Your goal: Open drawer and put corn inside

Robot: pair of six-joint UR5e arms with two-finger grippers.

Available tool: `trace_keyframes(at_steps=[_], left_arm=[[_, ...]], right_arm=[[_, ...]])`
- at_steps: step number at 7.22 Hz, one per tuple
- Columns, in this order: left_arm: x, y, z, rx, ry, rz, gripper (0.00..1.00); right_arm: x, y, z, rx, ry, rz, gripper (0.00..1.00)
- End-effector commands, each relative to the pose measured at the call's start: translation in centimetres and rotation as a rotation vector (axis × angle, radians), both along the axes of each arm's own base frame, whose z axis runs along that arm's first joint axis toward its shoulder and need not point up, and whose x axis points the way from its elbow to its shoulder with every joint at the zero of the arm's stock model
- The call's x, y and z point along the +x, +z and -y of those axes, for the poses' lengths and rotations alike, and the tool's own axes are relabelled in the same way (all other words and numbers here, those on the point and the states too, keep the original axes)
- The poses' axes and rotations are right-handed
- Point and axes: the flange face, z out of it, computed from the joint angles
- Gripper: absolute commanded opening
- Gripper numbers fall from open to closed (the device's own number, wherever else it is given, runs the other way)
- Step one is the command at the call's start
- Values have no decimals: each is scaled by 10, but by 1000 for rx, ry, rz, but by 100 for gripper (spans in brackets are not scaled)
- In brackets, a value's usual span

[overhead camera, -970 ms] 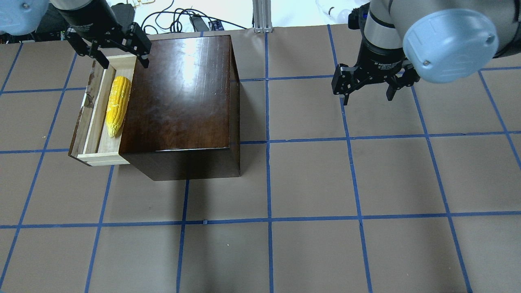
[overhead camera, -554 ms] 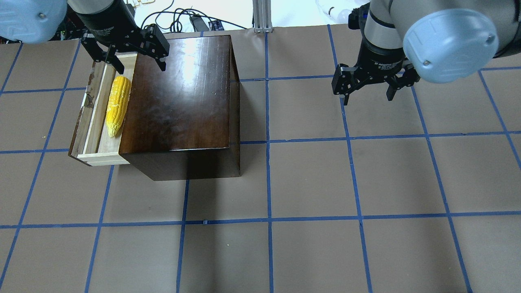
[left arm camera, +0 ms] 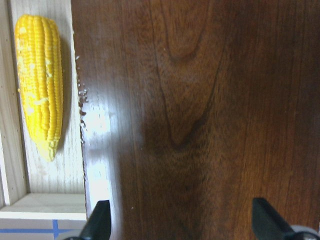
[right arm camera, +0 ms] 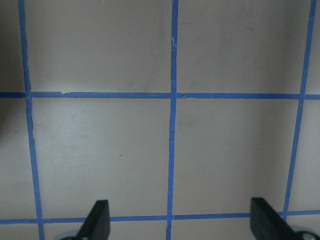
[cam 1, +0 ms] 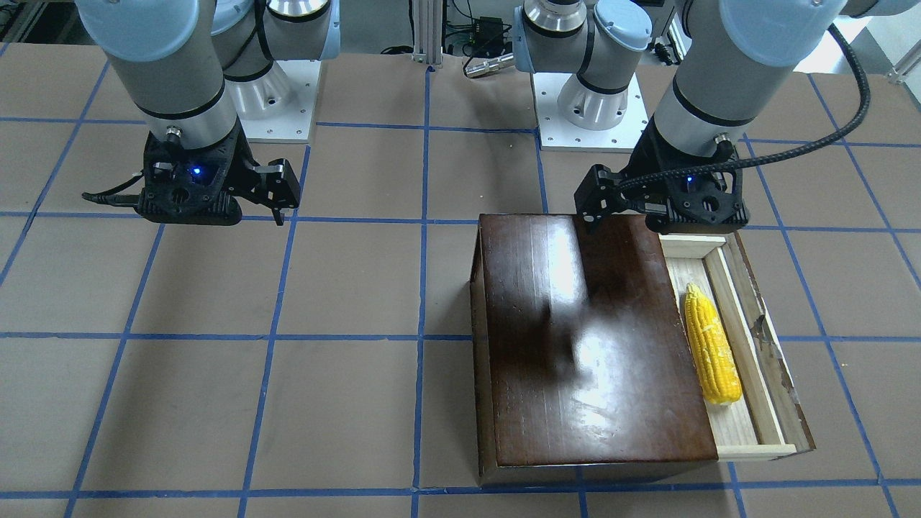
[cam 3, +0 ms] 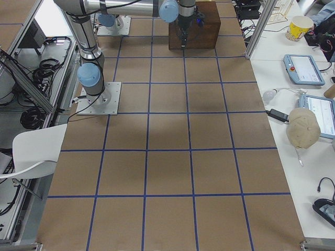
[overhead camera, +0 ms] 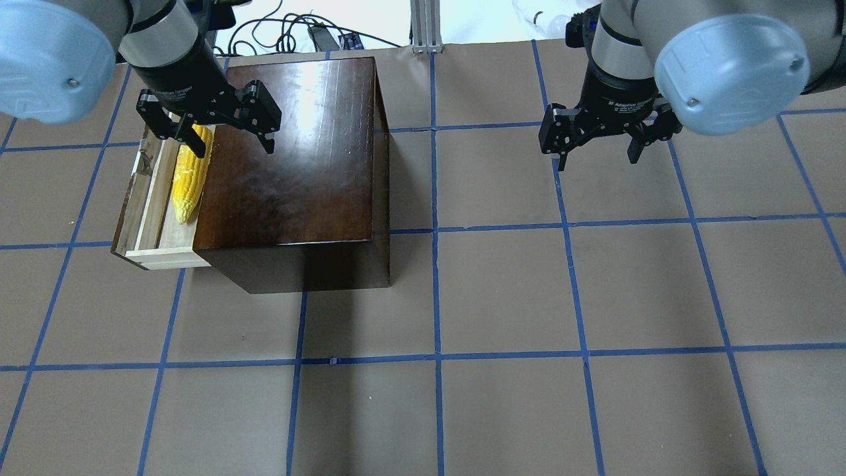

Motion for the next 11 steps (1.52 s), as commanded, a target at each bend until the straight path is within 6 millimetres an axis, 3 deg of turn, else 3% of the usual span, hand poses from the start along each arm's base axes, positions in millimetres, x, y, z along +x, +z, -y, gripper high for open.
trace_keyframes(at_steps=[1, 11], left_arm=[[-2, -12, -12, -20, -4, -2, 100], [-2, -7, -21, -47, -23, 0, 100]], right_arm=[[0, 0, 0, 1, 0, 0, 100], [0, 0, 0, 1, 0, 0, 100]])
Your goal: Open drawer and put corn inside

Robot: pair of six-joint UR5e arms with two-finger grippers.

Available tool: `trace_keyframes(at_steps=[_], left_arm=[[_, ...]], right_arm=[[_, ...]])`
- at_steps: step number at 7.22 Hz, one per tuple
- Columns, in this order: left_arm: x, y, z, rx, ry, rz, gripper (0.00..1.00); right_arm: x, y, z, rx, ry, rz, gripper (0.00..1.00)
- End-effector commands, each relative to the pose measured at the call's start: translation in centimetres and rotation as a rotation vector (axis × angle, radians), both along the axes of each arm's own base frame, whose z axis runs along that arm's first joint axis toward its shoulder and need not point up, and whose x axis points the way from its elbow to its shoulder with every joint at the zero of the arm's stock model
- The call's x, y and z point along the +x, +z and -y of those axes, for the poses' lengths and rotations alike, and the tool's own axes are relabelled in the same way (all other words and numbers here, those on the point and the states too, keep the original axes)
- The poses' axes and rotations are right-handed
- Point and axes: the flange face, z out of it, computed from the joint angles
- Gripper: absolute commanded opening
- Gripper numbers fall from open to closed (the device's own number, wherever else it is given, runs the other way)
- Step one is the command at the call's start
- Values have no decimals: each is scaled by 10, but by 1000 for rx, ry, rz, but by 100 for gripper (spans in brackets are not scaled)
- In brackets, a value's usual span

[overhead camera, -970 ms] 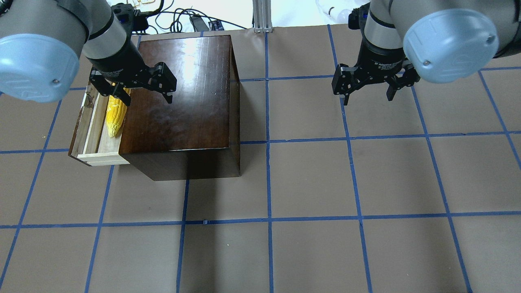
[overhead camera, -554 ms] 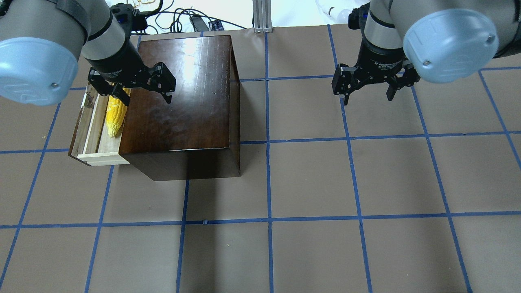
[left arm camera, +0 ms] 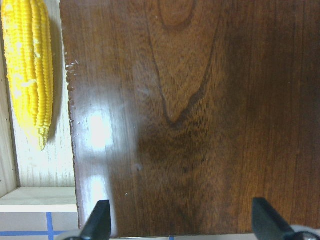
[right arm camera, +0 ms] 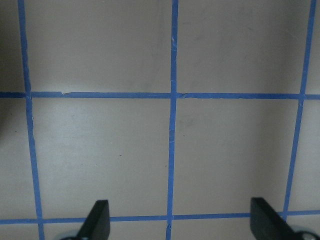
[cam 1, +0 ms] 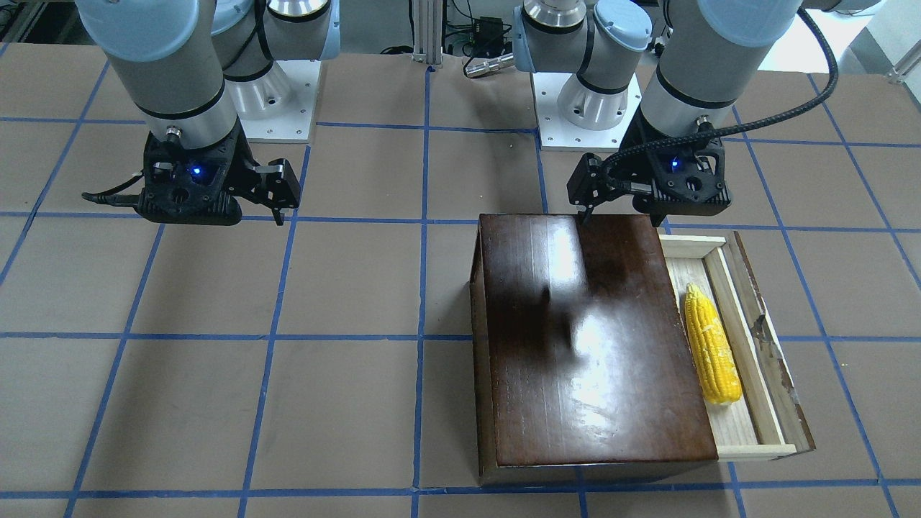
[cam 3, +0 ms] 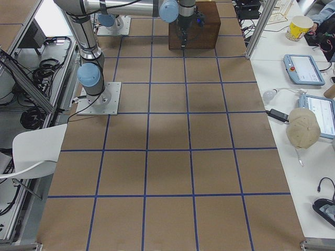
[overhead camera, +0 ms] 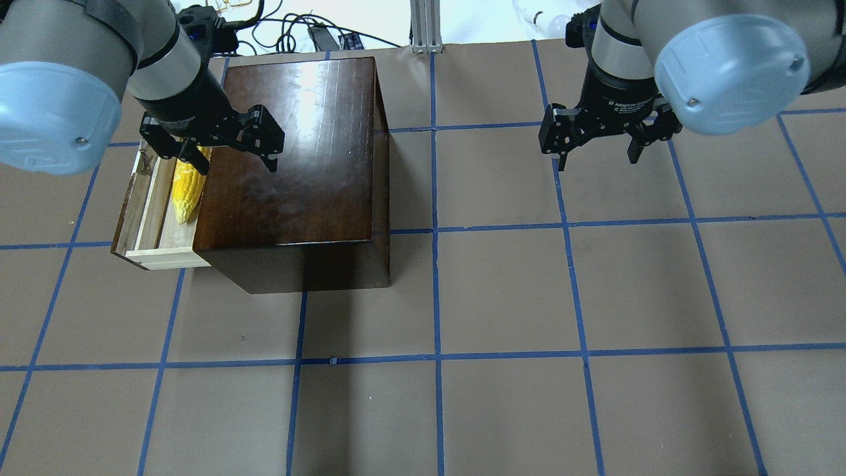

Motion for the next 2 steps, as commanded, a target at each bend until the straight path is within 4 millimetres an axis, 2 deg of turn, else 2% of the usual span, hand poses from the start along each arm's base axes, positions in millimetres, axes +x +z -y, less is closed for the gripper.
trace_keyframes(at_steps=[1, 2], left_arm=[[0, 0, -1, 5, -1, -1, 100], [0, -1, -1, 7, -1, -1, 100]], right_arm=[[0, 0, 0, 1, 0, 0, 100], [0, 0, 0, -1, 0, 0, 100]])
